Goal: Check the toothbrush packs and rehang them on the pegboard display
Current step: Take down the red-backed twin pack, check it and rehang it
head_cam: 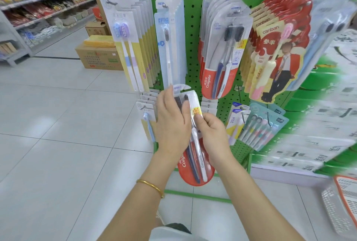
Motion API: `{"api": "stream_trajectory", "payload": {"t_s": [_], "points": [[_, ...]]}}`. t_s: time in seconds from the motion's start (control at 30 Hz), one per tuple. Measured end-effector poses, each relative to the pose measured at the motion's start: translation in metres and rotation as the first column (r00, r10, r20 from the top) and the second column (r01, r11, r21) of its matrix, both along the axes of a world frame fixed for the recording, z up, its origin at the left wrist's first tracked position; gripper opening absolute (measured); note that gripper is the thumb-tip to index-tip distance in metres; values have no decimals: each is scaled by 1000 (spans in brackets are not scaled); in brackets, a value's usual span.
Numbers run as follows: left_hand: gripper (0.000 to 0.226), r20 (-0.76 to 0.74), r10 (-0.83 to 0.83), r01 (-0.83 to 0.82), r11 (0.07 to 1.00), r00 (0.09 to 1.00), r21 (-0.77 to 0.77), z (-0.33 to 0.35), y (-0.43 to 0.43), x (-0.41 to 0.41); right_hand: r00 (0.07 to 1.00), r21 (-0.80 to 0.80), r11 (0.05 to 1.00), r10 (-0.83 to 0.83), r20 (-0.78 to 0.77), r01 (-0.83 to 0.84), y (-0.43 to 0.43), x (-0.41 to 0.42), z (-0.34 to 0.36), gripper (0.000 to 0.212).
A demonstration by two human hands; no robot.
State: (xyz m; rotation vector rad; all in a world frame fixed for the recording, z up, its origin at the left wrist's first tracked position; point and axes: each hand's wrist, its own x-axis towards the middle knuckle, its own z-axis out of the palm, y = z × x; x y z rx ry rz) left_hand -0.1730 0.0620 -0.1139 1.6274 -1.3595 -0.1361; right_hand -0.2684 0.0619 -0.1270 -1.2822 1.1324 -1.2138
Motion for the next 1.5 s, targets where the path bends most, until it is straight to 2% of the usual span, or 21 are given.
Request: {"api": "stream_trajectory", "payload": {"t_s": [0.13, 0.33, 0.43, 0.53, 0.6, 0.7, 0.77, 0.83, 0.93, 1.2, 1.37, 1.5], "points": [[79, 79, -76, 64, 987, 994, 147, -17, 10, 2, 999, 73, 997, -20, 38, 17, -3, 1, -5, 31], [69, 230, -182, 112, 952, 956, 286, -33, 37, 0, 981, 193, 979, -105, 164, 72, -5, 3, -18, 27], [65, 318, -185, 68, 936, 930, 346, -47, 52, -5, 980, 211, 974, -113, 166, 77, -9, -2, -22, 31], [63, 370, -234, 93, 928, 899, 360, -57, 63, -9, 979, 238, 966, -141, 148, 103, -11, -7, -26, 30], [68, 367, -282, 126, 910, 887, 396, -60, 68, -10, 982, 241, 964, -144, 119, 112, -13, -8, -29, 37], [92, 338, -304, 130, 883, 891, 451, -60, 68, -9, 989, 231, 967, -128, 77, 107, -14, -8, -30, 40], [97, 329, -321, 133, 865, 888, 484, -53, 67, -8, 992, 219, 971, -110, 54, 96, -14, -9, -30, 33], [97, 288, -349, 153, 832, 891, 534, -48, 67, -7, 996, 202, 976, -89, 26, 82, -13, -11, -30, 23], [103, 165, -375, 218, 785, 912, 580, -43, 66, -6, 999, 199, 979, -49, 4, 47, -11, -14, -27, 21], [126, -133, -334, 341, 707, 933, 619, -46, 59, -5, 999, 249, 968, 46, -2, -44, -7, -14, -14, 36], [121, -408, -261, 474, 634, 875, 611, -36, 59, -7, 986, 329, 930, 161, 41, -165, -6, -13, -3, 28], [92, -574, -242, 568, 657, 782, 497, -25, 61, -9, 977, 322, 923, 206, 47, -210, -3, -11, -4, 20]]}}
